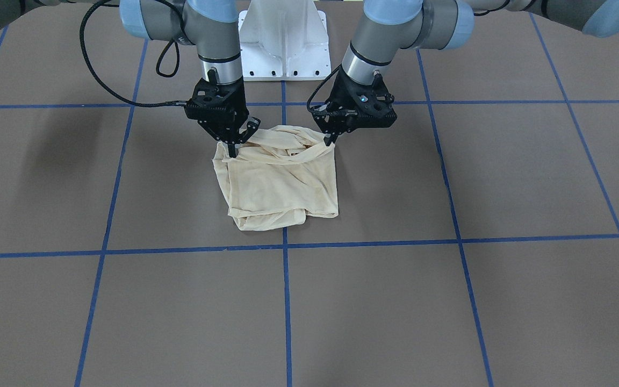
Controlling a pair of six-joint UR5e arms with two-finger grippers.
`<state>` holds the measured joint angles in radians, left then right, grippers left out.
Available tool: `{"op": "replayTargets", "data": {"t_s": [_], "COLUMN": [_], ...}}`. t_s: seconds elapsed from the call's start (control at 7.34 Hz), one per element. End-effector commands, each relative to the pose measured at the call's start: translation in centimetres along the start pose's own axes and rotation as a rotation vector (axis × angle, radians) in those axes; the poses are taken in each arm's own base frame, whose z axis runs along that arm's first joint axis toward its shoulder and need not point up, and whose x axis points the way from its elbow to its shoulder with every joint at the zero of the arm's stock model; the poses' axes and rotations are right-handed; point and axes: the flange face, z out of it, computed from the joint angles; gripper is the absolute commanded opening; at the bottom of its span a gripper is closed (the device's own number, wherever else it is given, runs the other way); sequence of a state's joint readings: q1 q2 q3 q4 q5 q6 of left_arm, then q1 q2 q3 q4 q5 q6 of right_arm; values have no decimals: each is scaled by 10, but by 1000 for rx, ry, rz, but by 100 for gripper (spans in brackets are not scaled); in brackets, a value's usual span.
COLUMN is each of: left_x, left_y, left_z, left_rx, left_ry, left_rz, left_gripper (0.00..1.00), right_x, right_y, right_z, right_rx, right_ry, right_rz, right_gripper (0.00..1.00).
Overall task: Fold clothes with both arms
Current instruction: 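Lift the shirt end with both grippers and fold it away from the robot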
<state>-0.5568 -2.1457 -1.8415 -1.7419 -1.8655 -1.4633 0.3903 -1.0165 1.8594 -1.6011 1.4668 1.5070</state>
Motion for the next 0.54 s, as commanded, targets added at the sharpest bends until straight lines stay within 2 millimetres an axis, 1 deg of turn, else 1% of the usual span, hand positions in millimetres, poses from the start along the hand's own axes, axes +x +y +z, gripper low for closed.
{"op": "replayTargets", "data": {"t_s": [0.0, 0.14, 0.27, 0.41], "left_x": [-7, 0, 10, 10], "left_y": [-35, -49, -62, -74], "left_z": [16, 23, 38, 55], "left_rx": [37, 63, 72, 93], "left_ry": [-45, -60, -80, -102], "left_rz": [36, 49, 49, 61], "left_gripper": [0, 0, 0, 0], "right_x": [2, -4, -10, -9], "right_y": [-26, -38, -48, -54], "right_z": [23, 32, 46, 71], "right_rx": [25, 34, 43, 52], "right_ry": [52, 70, 81, 62], "right_rz": [-18, -11, -13, -23], "right_gripper": [0, 0, 0, 0]}}
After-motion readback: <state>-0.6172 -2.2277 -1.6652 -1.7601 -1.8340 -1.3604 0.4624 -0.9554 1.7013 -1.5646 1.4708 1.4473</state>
